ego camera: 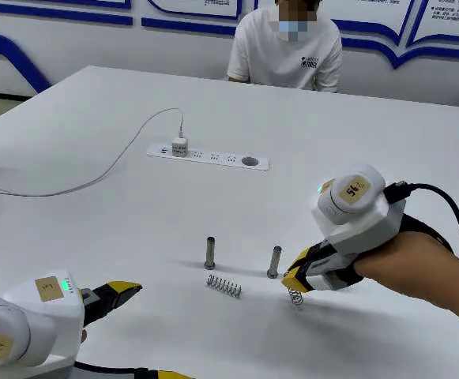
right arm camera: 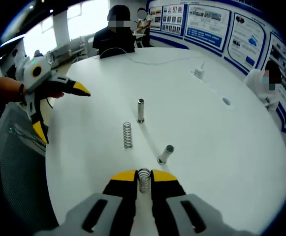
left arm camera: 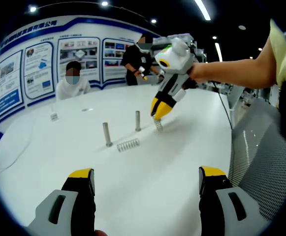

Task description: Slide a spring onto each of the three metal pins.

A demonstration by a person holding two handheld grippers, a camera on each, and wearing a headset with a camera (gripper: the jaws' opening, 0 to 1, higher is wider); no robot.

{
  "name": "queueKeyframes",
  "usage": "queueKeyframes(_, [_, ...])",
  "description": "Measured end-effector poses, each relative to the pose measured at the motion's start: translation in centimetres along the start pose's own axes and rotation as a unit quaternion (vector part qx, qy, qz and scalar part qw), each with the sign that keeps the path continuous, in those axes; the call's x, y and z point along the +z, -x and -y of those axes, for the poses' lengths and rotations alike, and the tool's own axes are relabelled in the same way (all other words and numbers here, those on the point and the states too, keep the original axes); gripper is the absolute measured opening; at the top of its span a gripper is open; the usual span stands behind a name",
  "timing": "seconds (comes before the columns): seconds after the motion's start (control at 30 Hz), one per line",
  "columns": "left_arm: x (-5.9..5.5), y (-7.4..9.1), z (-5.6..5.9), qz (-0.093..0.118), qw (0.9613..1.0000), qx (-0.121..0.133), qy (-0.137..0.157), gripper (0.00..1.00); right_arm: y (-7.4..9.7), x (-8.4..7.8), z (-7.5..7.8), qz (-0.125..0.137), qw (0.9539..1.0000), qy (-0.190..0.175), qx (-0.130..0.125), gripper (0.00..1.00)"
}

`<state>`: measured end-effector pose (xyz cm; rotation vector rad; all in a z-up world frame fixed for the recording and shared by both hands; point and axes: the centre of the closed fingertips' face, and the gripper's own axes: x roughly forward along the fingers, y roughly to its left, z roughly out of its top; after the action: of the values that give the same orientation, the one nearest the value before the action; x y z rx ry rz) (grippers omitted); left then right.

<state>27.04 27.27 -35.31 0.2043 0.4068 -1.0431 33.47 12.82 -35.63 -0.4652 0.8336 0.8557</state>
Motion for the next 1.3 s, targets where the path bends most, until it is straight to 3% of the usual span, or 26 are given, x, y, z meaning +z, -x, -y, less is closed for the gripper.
queueKeyframes(0.63, [0.4,0.2,-0.4,0.004,1.0,0.004,-0.004,0.89,1.2,1.4,0.0,0.04,0.9991,-0.009,-0.012,0.12])
queueKeyframes(1.3, [0.3,0.1,-0.3,0.004,1.0,0.004,-0.004,0.89,3.1,3.9,0.7,0.095,0.9948,-0.014,-0.032,0.12])
